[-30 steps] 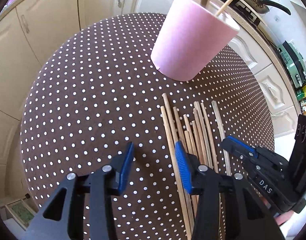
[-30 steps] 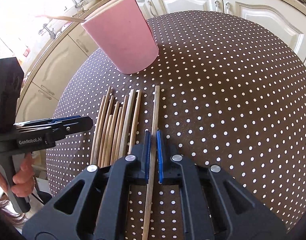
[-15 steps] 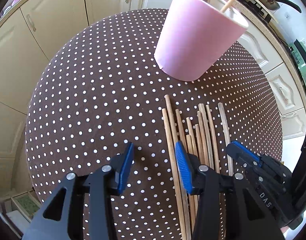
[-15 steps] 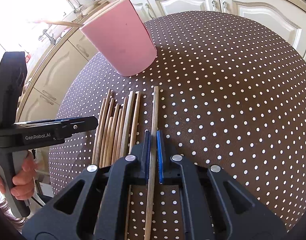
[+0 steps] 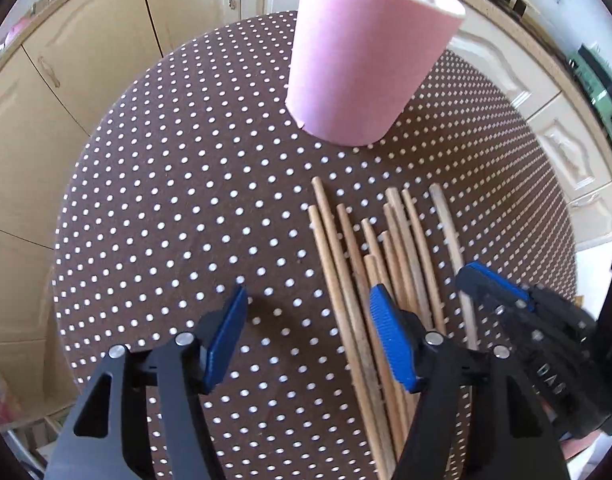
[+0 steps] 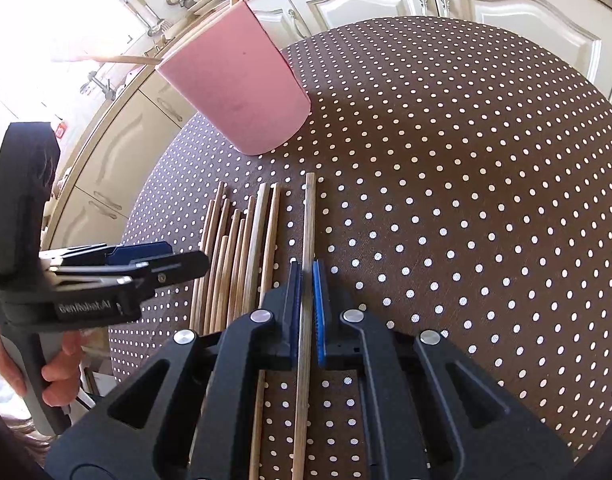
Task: Organize utensils
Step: 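Grasp a chopstick with the left tool while the right tool holds its chopstick, then lift both held chopsticks upright toward the pink cup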
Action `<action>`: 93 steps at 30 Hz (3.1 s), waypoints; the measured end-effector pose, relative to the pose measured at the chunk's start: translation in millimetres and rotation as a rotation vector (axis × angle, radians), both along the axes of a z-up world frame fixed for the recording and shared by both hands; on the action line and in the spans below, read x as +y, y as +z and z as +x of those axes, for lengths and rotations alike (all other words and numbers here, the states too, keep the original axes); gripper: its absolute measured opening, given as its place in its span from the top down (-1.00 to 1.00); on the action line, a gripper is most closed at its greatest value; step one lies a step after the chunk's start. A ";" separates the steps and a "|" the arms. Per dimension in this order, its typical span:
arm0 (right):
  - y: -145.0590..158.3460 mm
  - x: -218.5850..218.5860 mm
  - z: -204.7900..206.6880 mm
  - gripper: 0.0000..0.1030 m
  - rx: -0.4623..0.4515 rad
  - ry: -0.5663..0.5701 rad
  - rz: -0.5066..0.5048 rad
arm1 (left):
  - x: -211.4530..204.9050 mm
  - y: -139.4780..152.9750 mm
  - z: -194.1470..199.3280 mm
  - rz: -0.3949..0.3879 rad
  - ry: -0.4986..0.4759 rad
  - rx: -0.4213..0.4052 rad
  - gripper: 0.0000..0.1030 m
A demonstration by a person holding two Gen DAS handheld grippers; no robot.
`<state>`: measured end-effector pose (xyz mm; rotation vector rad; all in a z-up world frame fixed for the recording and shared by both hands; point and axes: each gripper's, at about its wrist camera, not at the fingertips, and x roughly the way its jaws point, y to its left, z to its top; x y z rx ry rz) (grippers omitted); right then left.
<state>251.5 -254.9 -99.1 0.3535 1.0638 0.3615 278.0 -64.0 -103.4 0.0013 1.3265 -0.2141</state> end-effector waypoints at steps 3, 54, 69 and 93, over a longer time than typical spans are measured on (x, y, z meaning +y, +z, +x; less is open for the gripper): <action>-1.6 -3.3 -0.7 0.88 0.001 -0.015 0.019 | -1.4 -0.5 -1.4 0.029 0.004 0.004 -0.22; -0.5 -10.1 -1.7 0.89 0.000 -0.039 0.058 | 27.9 -12.9 18.3 0.059 -0.011 0.004 -0.22; -4.1 -0.9 0.1 0.89 -0.018 -0.045 0.021 | 12.3 -7.4 14.6 0.127 -0.045 -0.109 -0.01; 10.7 -1.5 -57.8 0.89 -0.304 -0.228 0.039 | 35.1 11.9 -14.9 0.071 -0.022 -0.366 0.89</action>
